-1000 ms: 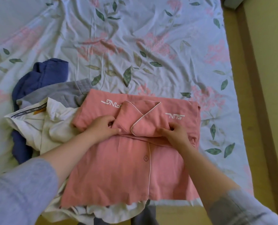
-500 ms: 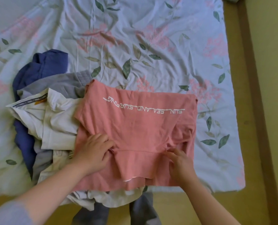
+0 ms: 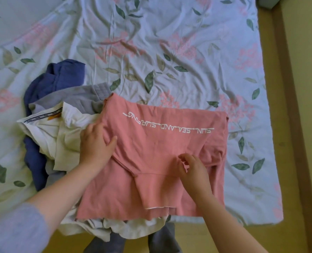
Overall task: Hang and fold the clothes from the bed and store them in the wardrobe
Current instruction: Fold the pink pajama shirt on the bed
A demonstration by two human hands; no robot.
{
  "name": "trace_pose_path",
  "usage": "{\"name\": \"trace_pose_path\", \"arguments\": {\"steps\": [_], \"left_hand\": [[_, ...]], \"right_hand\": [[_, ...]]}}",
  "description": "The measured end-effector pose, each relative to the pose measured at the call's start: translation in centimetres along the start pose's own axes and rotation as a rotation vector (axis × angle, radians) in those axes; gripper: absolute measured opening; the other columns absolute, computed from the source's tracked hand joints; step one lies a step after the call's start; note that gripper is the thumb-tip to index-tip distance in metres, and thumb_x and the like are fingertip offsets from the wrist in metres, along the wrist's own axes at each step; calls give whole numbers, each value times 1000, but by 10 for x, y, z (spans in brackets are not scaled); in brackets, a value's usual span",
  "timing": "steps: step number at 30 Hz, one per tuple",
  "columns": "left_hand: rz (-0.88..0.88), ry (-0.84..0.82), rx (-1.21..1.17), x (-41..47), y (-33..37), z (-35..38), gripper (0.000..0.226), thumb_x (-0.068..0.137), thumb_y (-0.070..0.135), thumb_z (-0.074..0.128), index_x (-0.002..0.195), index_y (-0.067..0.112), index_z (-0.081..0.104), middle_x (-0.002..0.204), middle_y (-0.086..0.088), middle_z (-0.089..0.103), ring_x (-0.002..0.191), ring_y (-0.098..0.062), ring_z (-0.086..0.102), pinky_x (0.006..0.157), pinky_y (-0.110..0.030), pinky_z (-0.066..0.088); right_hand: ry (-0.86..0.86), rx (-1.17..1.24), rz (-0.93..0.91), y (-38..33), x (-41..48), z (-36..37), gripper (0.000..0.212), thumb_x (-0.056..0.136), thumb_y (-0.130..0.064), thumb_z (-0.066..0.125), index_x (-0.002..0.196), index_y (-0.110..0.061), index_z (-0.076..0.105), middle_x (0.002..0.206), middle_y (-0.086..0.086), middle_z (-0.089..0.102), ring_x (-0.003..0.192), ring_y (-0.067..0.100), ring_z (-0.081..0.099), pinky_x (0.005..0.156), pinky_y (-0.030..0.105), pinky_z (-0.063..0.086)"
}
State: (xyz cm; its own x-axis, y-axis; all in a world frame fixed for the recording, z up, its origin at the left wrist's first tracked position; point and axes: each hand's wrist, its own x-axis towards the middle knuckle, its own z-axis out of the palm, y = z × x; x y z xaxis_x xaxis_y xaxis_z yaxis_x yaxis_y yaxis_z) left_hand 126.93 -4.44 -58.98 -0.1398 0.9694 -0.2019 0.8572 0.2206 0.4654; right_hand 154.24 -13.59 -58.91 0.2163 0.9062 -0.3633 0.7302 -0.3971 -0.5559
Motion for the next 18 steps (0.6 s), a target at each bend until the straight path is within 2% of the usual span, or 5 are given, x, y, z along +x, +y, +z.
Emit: {"name": "trace_pose_path", "arguments": {"steps": [4,7,10,15,18], "left_hand": [[-230,-38,-70,31,-7,-9,47,85,37,68,115,3,55,108,-17,58,104,-37,55,81,-39,45],[-309,-86,-185,44,-16,-13,32,86,39,67,84,9,57,78,-5,59,76,-29,57,64,-32,38],[-333,-138,-272,50,-24,-14,43,88,37,63,55,12,50,55,-6,52,58,-27,49,53,-31,30],[-505,-205,-402,36,-38,-7,41,86,33,54,69,-4,60,73,-26,64,71,-38,61,68,-45,50],[-497,-212,-287,31,-39,4,38,95,25,51,60,8,52,69,-18,61,71,-35,57,58,-35,39]], "right_hand": [[-29,30,-45,-29,27,-2,24,94,-18,55,116,-15,65,111,1,64,102,19,61,87,40,50],[-56,55,-41,-53,45,2,27,92,-14,55,117,-15,65,113,2,63,99,17,62,87,41,50],[-86,54,-42,-71,57,12,29,92,-15,53,119,-16,64,114,0,63,101,16,61,89,40,50],[-109,-63,32,-79,71,24,32,95,-20,52,124,-13,61,118,7,62,110,25,58,92,37,46],[-143,-120,89,-86,78,28,36,95,-20,51,130,-11,58,124,12,58,116,29,54,95,34,41]]}}
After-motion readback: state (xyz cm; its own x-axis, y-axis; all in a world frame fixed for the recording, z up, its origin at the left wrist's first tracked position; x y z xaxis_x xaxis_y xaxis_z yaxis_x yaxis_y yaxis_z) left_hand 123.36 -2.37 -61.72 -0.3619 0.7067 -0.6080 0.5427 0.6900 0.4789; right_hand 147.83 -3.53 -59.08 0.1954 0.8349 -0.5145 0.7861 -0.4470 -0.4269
